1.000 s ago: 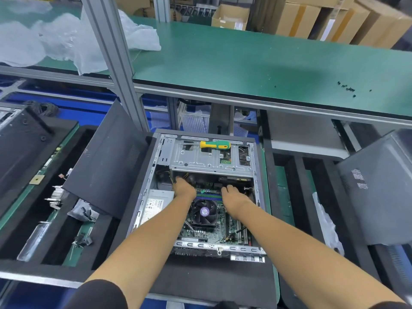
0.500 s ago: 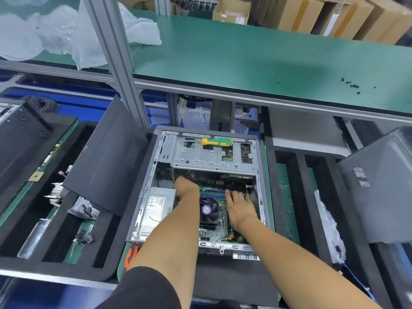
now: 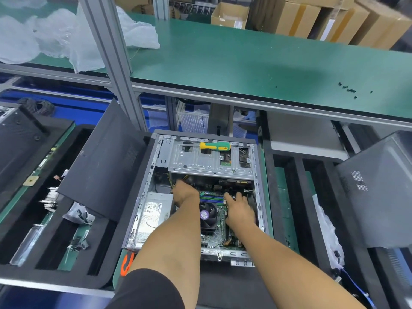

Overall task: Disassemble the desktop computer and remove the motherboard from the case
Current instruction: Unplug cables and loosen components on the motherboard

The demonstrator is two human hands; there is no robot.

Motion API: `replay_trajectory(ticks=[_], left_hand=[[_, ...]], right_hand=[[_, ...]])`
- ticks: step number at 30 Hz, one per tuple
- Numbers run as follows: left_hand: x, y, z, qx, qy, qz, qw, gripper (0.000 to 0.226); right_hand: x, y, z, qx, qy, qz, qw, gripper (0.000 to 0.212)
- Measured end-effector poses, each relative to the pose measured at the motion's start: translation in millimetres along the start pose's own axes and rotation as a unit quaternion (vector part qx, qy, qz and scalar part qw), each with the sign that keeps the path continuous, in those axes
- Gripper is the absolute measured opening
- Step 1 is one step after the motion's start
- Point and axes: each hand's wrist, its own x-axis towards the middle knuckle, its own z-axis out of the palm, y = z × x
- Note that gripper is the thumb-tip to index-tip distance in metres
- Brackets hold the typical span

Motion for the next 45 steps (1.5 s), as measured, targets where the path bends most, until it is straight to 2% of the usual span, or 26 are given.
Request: replay_trajectory(ticks=[2,5,8,10,11,12,13,15,20,23,27,33,38,40,45], left_hand=[[4.5,-0.6,-3.9,-0.009,-0.005,0.003,1.0,0.042],[7.8,-7.3,-13.6,-0.155,-0.003,0.015,0.988,0.033],[13.9,-12.1,-12.0,-0.043,-0.029,0.054,0.997,0.032],[14.2,-8.0,-11.2,-0.013,-0.031,0.076,0.997,0.031],[11.8,-9.7,-10.7,-0.056,-0.031,0.08,0.995,0.031],[12.3,-7.0,-12.8,-0.128,-0.019,0.05,0.99,0.032],[10.0,-6.2,-15.4,-0.126,-0.032,0.047,0.99,0.034],[5.2,-6.0,-12.8,0.068,-0.048,0.12,0.989,0.033],[1.4,-10.6,-5.2,0.192,-0.079,0.225,0.952,0.03],[7.0,-11.4,-4.3,0.207,-0.106,0.245,0.941,0.019],[8.0,-8.7,-4.2,0.205,-0.1,0.28,0.932,0.025],[16.1,6.8,-9.2,0.302,-0.141,0.302,0.893,0.032],[19.9,11.8,-7.3,0.332,-0.162,0.307,0.877,0.025],[18.6,12.0,-6.4,0.359,-0.158,0.32,0.862,0.027],[17.8,8.8,-3.2,0.445,-0.121,0.376,0.804,0.047]], right_hand=[[0.9,0.4,-1.1,0.014,0.002,0.006,1.0,0.075],[2.9,0.6,0.3,0.018,0.005,0.009,1.0,0.073],[5.5,0.3,0.0,0.028,0.008,0.015,0.999,0.072],[6.4,1.4,0.1,0.033,0.009,0.02,0.999,0.069],[6.3,2.0,0.9,0.031,0.009,0.018,0.999,0.069],[6.0,2.4,2.1,0.028,0.01,0.013,0.999,0.07],[5.7,2.7,3.2,0.021,0.011,0.008,1.0,0.071],[5.4,3.3,4.2,0.01,0.012,0.004,1.0,0.073],[6.0,1.3,4.1,0.01,0.011,0.009,1.0,0.07],[6.9,1.8,6.0,0.013,0.015,0.011,1.0,0.07],[7.0,0.9,6.8,0.014,0.011,0.014,1.0,0.07],[5.8,-0.4,6.1,0.01,0.009,0.022,1.0,0.069],[5.2,-2.0,5.6,0.011,0.008,0.03,0.999,0.072],[5.0,-2.9,6.0,0.02,0.01,0.033,0.999,0.072],[4.4,-3.6,7.0,0.036,0.017,0.042,0.998,0.073]])
